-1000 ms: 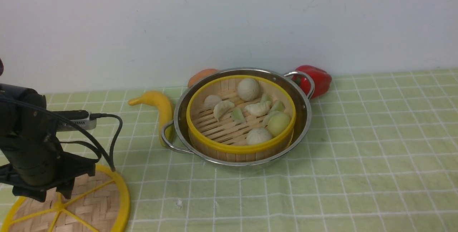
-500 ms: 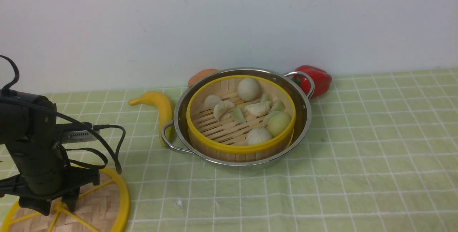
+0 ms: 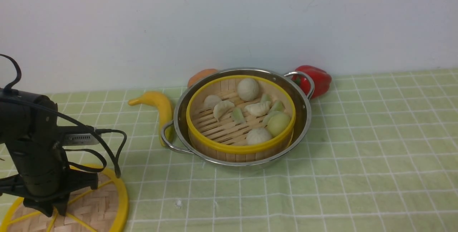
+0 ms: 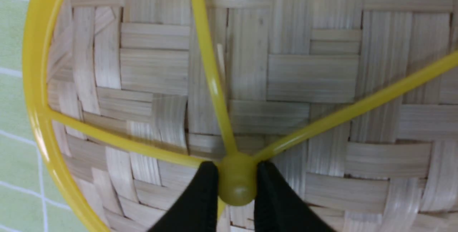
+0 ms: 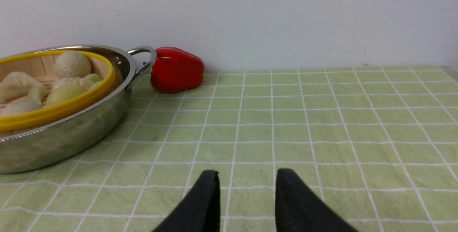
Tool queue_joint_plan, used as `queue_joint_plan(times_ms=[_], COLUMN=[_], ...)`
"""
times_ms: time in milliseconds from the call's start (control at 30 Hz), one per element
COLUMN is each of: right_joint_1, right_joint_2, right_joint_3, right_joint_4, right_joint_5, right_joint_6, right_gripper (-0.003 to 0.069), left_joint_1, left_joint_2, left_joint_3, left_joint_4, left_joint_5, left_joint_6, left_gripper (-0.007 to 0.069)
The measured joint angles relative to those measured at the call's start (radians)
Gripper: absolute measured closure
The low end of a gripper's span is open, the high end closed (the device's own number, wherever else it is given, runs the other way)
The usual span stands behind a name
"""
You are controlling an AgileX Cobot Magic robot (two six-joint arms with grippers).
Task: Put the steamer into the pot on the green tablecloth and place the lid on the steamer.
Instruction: 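Grasp the bamboo steamer lid lying on the table by its centre knob, then place the yellow bamboo steamer lid onto the steamer in the pot with the left gripper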
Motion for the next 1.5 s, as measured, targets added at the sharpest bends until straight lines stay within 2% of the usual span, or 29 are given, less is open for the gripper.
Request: queue_joint_plan(times_ms=[133,333,600,733,833,967,1067,1267,1500], right_joint_1=[0.000,0.000,0.000,0.000,0.000,0.000,0.000,0.000,0.000], right_joint_2=[0.000,0.000,0.000,0.000,0.000,0.000,0.000,0.000,0.000], right_joint_3=[0.000,0.000,0.000,0.000,0.000,0.000,0.000,0.000,0.000], right_joint_4=[0.000,0.000,0.000,0.000,0.000,0.000,0.000,0.000,0.000], right_joint_5=[0.000,0.000,0.000,0.000,0.000,0.000,0.000,0.000,0.000], right_joint_6=[0.000,0.001,0.001,-0.007,-0.008,-0.009,-0.009,-0.009,-0.009], right_gripper=[0.0419,0.0419,0.0419,0.0419,0.0419,0.0419,0.0419,0.0419,0.0419], left_joint_1=[0.000,0.000,-0.003,-0.003,-0.016,-0.062,-0.145,-0.293,-0.400], left_joint_2=[-0.012,-0.063,-0.146,-0.164,-0.164,-0.157,-0.121,-0.002,0.111], left_joint_3=[0.000,-0.029,-0.223,-0.354,-0.461,-0.530,-0.592,-0.691,-0.789], left_joint_4=[0.000,-0.014,-0.058,-0.116,-0.273,-0.390,-0.445,-0.448,-0.433], left_joint_5=[0.011,0.028,0.113,0.169,0.179,0.179,0.179,0.175,0.132], left_joint_6=[0.009,0.097,0.227,0.322,0.469,0.603,0.708,0.837,0.903], left_gripper=[0.0508,0.0508,0.0508,0.0508,0.0508,0.0508,0.0508,0.0508,0.0508])
